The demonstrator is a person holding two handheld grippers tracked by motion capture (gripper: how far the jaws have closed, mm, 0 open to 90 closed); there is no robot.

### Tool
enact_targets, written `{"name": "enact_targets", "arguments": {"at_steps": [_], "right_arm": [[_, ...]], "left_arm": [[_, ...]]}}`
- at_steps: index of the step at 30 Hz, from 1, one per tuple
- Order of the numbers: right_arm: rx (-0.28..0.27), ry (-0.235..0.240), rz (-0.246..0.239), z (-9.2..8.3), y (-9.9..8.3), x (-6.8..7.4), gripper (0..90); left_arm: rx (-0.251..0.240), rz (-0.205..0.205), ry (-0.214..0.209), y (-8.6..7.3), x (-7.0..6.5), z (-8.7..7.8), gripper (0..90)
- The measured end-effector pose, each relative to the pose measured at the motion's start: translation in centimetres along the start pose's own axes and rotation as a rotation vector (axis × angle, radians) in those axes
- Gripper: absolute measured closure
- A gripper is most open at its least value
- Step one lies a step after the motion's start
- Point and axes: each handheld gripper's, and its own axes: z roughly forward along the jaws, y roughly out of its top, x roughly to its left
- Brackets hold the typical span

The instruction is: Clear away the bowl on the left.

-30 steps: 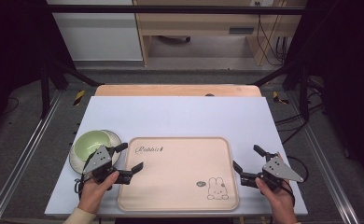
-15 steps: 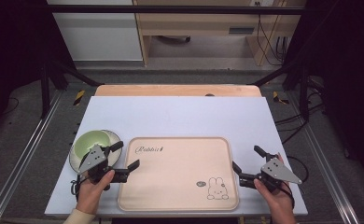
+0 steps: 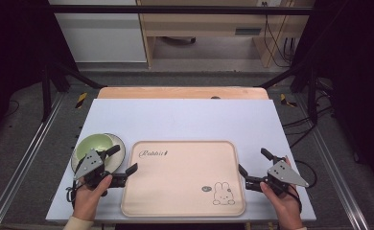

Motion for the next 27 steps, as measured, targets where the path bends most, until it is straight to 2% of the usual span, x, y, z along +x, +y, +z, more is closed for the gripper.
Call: {"name": "enact_targets", "arguments": {"at_steps": [4,7,12,18,22,27], "right_arm": [[-0.005,-0.001,0.0,0.1,0.1,0.0,4.2],[-0.002,0.0,0.001,0.2,0.0,0.0,4.2],[-0.005,0.003,0.0,0.2,0.0,0.0,4.2],[0.009,0.003,-0.007,0.2,-0.1,0.1,4.2],[0.017,-0.005,-0.005,-0.1,-0.3,0.1,4.2],[0.016,-0.021,0.0,-0.4,-0.4,-0.2,4.2]], "left_arm": [[-0.006,0.016,0.001,0.3,0.1,-0.2,4.5],[-0.009,0.003,0.008,0.4,0.7,-0.2,4.5],[-0.003,0.006,0.036,1.1,1.5,-0.5,4.5],[0.021,0.038,0.105,2.2,2.6,-0.8,4.7],[0.027,0.034,0.112,2.4,3.3,-0.7,4.7],[0.045,0.032,0.142,3.3,4.6,-0.5,4.6]]}}
